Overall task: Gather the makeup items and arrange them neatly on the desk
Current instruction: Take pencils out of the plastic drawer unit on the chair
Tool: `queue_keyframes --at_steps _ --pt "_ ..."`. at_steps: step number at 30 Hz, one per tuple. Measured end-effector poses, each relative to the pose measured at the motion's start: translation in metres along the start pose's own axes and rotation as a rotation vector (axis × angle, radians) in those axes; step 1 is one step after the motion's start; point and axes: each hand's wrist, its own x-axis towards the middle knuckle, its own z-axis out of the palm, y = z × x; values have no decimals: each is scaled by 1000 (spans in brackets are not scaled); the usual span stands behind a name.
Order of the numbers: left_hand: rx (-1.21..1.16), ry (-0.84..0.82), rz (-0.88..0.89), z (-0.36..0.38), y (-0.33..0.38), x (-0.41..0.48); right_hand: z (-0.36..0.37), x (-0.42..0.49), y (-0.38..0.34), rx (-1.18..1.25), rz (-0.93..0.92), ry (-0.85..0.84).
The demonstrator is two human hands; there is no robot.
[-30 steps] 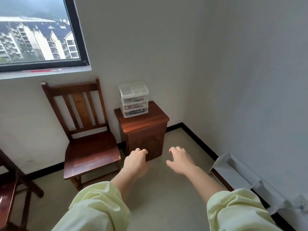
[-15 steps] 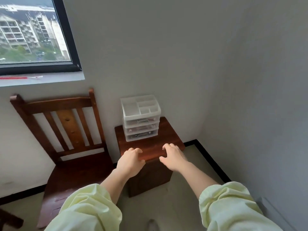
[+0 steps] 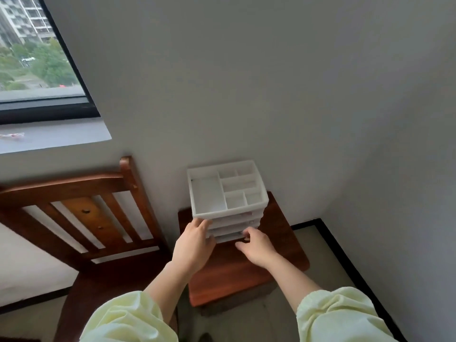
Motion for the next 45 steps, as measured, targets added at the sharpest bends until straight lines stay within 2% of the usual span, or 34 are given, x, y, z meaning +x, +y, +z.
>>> queue_keyframes --at_steps 4,8,15,21,27,35,37,40,42,45 --pt "3 19 39 0 -18 36 10 38 -12 203 109 -26" --pt "-41 16 65 5 -34 59 22 70 -17 536 262 -27" --pt "-176 34 2 8 -40 76 28 90 -23 1065 455 -31" --pt "-210 71 -74 12 -35 76 32 87 -24 1287 546 -24" --pt "-211 102 -104 12 -34 77 35 72 -22 1316 549 -87" --pt "-159 105 -100 11 -24 71 15 44 7 1219 556 -189" --pt "-99 142 -28 13 -25 58 4 45 9 1080 564 -131" --pt "-49 161 109 19 -25 35 -14 52 12 899 582 68" --pt "40 108 157 26 -26 28 -25 58 14 837 578 140" --pt "209 -11 130 34 -28 31 -33 64 16 709 538 135"
